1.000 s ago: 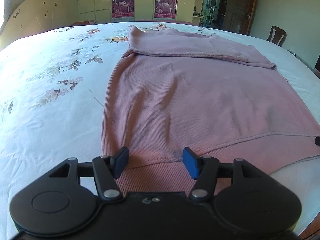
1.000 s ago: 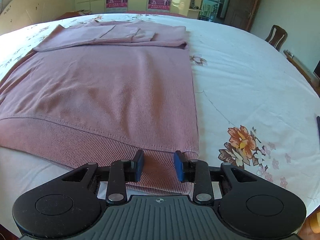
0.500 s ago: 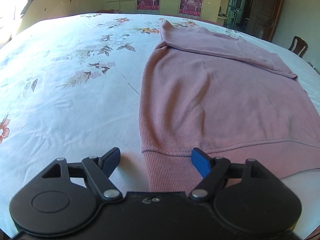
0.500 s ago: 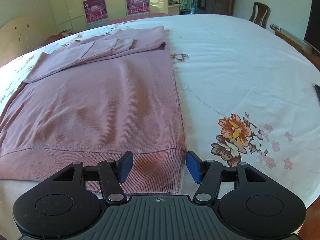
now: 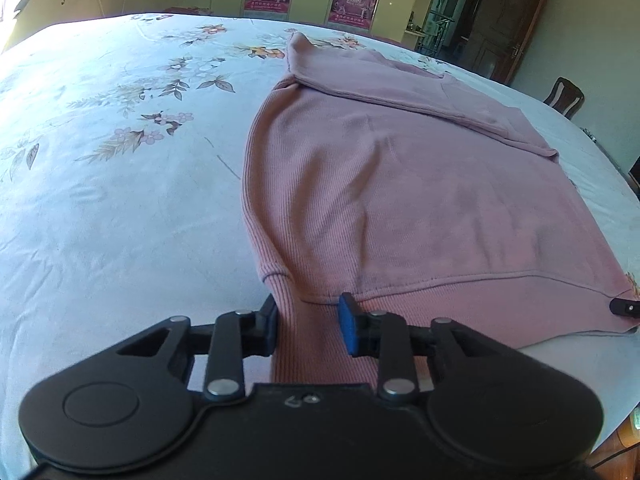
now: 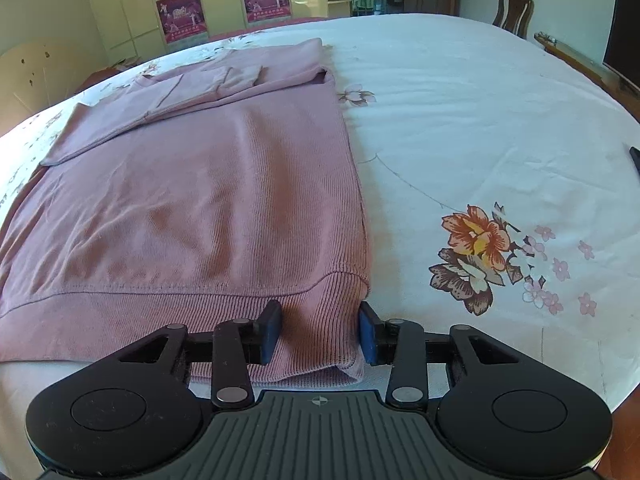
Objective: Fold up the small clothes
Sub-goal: 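Close both tools on the hem ribbing and lift it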
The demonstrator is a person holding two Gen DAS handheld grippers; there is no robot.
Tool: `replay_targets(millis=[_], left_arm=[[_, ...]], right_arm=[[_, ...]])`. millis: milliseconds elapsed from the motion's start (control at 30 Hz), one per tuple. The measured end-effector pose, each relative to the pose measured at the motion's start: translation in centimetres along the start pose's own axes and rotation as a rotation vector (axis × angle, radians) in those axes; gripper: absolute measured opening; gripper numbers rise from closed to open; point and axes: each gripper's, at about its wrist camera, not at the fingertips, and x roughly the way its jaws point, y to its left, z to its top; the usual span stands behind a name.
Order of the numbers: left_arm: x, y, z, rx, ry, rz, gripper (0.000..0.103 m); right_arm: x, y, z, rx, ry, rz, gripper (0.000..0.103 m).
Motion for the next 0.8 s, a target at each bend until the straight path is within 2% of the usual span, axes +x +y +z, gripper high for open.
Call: replay_targets(millis=[100, 133, 167, 233, 333, 433, 633, 800], left_arm=[[-0.1, 0.5, 0.1, -0.020, 0.008, -0.025, 0.017], [-0.2, 0.7, 0.2, -0.034, 0.017, -0.041, 0.008], [-0.3, 0.9, 0.3, -0.042, 0.024, -0.055, 0.006], [-0.2, 1.1, 0.6, -0.035, 0.036, -0.073, 0.005], [0.4, 1.3, 0.8, -0.043, 0.047, -0.081, 0.005], [0.1, 1.2, 1.5, -0.050, 0.046, -0.102, 0.004], [-1.1, 1.1, 3.6, -0.069, -0.004, -0.152, 0.004], [-1.5, 0.5, 6.4, -0.090, -0.065, -0.187, 0.004]], right_arm=[[0.1, -0.2, 0.1, -0.001, 0.007, 0.014, 0.040], [-0.1, -0.3, 0.1, 0.009, 0.015, 0.022, 0.040], [-0.2, -0.3, 0.1, 0.009, 0.023, 0.031, 0.031], [-0.5, -0.4, 0.2, 0.005, 0.031, 0.039, 0.020], [-0.1, -0.7, 0.4, 0.035, 0.045, 0.051, 0.019], [-0.5, -0.7, 0.9, 0.048, 0.051, 0.075, 0.011], [-2.0, -1.6, 2.3, 0.128, 0.025, 0.165, 0.010], [-3.0, -1.9, 4.9, 0.185, -0.021, 0.237, 0.010]])
